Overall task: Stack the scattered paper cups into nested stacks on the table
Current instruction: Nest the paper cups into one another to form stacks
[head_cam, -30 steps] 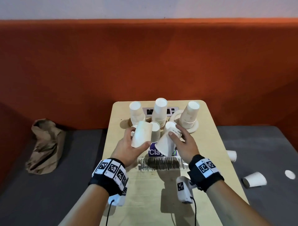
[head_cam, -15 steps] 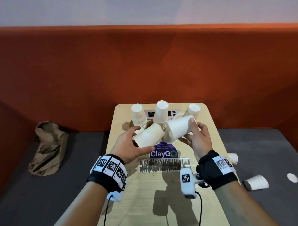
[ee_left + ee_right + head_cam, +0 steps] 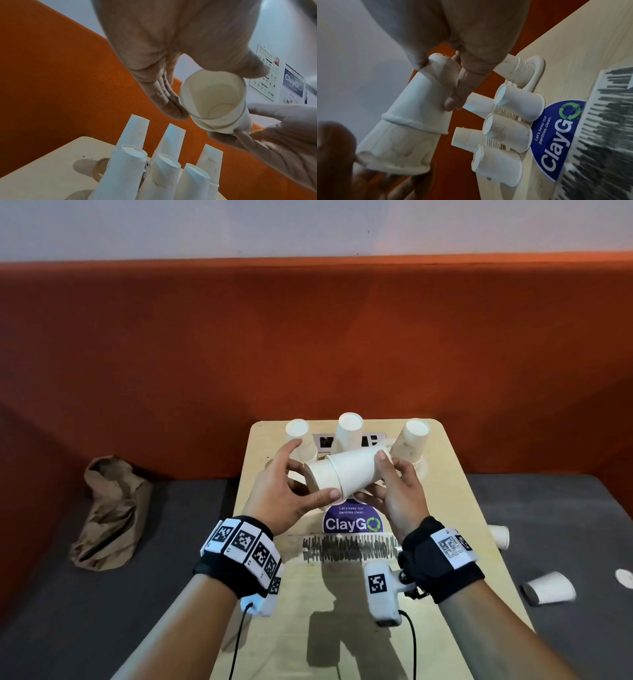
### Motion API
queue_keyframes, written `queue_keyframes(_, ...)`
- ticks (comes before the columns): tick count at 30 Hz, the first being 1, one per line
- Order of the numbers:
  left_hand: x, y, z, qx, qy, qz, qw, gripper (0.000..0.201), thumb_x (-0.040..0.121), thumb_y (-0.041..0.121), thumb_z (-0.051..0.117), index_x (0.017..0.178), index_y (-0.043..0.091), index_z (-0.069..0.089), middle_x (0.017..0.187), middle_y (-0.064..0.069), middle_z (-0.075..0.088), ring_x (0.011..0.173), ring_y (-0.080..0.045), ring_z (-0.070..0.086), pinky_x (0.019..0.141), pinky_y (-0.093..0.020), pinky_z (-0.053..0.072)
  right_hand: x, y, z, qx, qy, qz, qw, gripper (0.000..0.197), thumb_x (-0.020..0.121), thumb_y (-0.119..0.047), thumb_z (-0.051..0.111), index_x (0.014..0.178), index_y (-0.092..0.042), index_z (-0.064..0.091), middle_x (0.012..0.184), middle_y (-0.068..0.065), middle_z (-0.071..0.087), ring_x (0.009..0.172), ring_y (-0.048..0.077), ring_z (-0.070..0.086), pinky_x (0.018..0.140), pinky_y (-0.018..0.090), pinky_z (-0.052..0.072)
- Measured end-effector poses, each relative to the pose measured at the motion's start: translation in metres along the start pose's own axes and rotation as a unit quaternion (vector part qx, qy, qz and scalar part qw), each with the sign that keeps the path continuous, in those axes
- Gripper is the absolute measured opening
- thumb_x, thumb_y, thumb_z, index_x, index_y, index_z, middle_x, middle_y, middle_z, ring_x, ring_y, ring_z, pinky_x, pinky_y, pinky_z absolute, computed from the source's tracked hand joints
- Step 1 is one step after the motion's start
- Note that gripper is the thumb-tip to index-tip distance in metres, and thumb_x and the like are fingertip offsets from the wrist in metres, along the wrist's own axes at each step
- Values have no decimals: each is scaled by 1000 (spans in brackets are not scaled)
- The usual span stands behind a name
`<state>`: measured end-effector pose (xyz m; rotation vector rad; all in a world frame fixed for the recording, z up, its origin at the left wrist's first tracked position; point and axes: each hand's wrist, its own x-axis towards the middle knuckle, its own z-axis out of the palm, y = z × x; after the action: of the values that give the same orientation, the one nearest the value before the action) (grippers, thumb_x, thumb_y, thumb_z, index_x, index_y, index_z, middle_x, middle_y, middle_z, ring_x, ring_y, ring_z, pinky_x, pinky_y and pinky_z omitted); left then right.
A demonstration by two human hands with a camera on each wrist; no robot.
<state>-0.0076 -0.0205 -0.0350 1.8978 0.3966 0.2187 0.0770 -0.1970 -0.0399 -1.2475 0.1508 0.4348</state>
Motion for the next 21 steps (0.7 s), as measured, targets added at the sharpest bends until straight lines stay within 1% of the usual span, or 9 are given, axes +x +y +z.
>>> queue_keyframes(2, 0, 1, -1, -33, 6, 5, 999, 116, 44, 53, 87, 145, 31, 35, 104, 9, 56, 71, -9, 64, 71, -34, 60, -3, 2, 5, 8, -8, 2, 1000, 44, 96, -33, 61, 126, -6, 43, 120, 23, 64, 100, 39, 71, 71, 43, 62)
queue_keyframes(4, 1, 3, -3, -59, 6, 7, 998, 112, 45, 43, 90, 144, 27, 38, 104, 7, 56, 76, -15, 66, 70, -40, 61, -4, 2, 11, 10, -21, 2, 1000, 42, 97, -33, 61, 125, -7, 42, 120, 21, 65, 100, 36, 71, 77, 47, 60)
queue_keyframes(5, 2, 3, -5, -69, 6, 8, 998, 111, 46, 38, 90, 144, 25, 40, 104, 7, 56, 78, -16, 66, 69, -41, 61, -5, 2, 14, 9, -24, 2, 1000, 42, 98, -32, 59, 126, -7, 41, 120, 20, 65, 101, 36, 71, 80, 49, 59)
queue_keyframes(7, 3, 3, -10, -82, 6, 11, 997, 108, 45, 33, 89, 142, 23, 42, 104, 6, 56, 79, -13, 66, 65, -33, 61, -7, 3, 22, 2, -29, 0, 1000, 43, 99, -32, 58, 128, -6, 40, 118, 18, 65, 101, 35, 71, 79, 48, 59)
queue_keyframes(10, 4, 1, -21, -89, 1, 16, 996, 110, 43, 33, 89, 142, 23, 43, 105, 7, 55, 85, -17, 65, 65, -27, 57, -10, 6, 34, -23, -29, -9, 999, 44, 98, -35, 58, 128, -7, 41, 117, 14, 65, 99, 32, 72, 72, 40, 62)
queue_keyframes(14, 3, -5, -37, -93, -4, 19, 995, 110, 43, 38, 91, 141, 25, 45, 110, 6, 56, 92, -20, 66, 73, -32, 58, -15, 12, 52, -26, -30, -12, 999, 37, 98, -35, 57, 122, -11, 44, 118, 13, 64, 100, 33, 71, 72, 39, 62)
queue_keyframes(16, 4, -8, -46, -91, -4, 31, 995, 110, 41, 48, 94, 139, 26, 50, 111, 9, 59, 96, -17, 66, 81, -35, 57, -17, 15, 62, -24, -21, -14, 999, 38, 98, -35, 58, 123, -11, 43, 119, 14, 64, 101, 36, 71, 78, 45, 60)
queue_keyframes(18, 4, -10, -54, -69, -5, 53, 996, 102, 45, 53, 92, 136, 26, 55, 114, 12, 61, 99, -4, 65, 90, -32, 55, -19, 19, 71, -22, -16, -18, 999, 34, 97, -33, 60, 120, -15, 43, 120, 13, 64, 104, 38, 70, 83, 49, 58)
queue_keyframes(21, 3, -12, -64, -29, -7, 72, 997, 91, 56, 43, 88, 138, 28, 54, 119, 17, 61, 104, 6, 61, 98, -23, 50, -24, 22, 85, -46, -17, -56, 997, 30, 94, -26, 66, 113, -22, 43, 122, 9, 61, 111, 32, 66, 80, 43, 60)
